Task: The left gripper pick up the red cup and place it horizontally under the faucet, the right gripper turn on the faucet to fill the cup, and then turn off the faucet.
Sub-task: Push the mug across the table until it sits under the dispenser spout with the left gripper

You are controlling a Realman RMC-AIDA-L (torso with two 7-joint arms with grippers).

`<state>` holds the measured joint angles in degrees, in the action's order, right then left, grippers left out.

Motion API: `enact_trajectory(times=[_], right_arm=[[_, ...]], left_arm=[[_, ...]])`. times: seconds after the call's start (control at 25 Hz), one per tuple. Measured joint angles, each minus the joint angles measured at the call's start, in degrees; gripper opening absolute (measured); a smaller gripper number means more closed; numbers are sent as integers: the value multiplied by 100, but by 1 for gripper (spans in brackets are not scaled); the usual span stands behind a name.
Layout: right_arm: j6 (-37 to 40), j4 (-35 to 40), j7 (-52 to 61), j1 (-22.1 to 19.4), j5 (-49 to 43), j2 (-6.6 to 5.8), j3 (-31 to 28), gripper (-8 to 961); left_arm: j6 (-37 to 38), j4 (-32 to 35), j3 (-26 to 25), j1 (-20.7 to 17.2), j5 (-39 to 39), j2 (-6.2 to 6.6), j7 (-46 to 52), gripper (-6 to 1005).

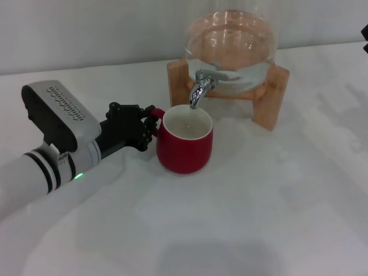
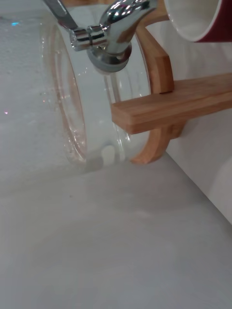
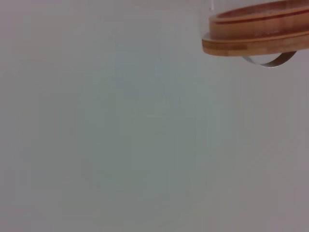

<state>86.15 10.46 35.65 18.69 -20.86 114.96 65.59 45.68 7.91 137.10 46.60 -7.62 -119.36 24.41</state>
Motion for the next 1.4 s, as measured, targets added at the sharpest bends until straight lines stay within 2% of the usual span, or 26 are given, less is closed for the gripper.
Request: enact_trajectory(times=[0.6,1.4], right_arm=[[50,0,3,-66,38,0,-3,868],[51,9,3,-78,14,0,4,868]], left_arm=[[-69,0,0,226,34,0,-49,103],[-212,97,1,174,175,-27,-118,103]])
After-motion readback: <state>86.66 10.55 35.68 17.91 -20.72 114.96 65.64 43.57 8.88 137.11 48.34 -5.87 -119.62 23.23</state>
